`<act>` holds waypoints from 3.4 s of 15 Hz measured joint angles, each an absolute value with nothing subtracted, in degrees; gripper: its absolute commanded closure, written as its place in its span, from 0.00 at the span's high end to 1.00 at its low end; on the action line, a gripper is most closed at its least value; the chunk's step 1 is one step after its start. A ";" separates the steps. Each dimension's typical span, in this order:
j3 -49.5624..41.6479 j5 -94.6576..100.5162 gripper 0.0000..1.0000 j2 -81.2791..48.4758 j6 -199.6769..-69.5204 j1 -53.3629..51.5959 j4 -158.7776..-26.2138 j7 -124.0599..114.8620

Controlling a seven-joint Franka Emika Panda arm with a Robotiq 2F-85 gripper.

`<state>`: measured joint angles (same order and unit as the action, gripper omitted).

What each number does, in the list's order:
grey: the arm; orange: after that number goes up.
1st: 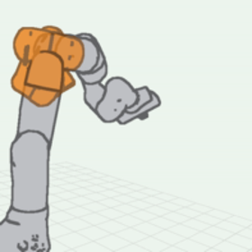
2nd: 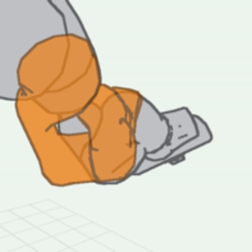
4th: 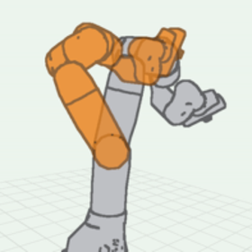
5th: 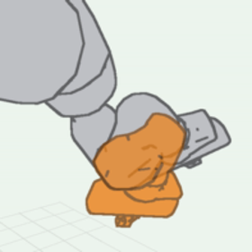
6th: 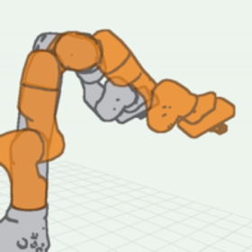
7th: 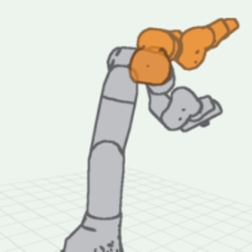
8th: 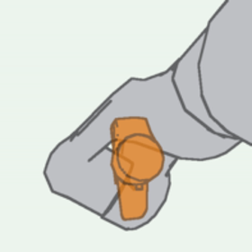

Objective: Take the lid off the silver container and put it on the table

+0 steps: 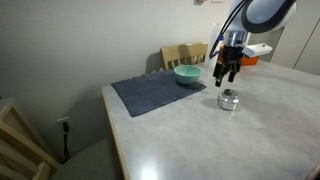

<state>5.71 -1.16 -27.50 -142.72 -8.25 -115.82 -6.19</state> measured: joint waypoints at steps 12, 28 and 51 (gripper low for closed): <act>2.23 3.07 1.00 -29.15 -142.42 -15.78 -114.67 -22.23; 3.59 -3.10 1.00 -26.49 -131.49 -13.38 -115.84 -19.80; 5.37 -3.56 1.00 -32.41 -129.08 -10.99 -111.14 -6.79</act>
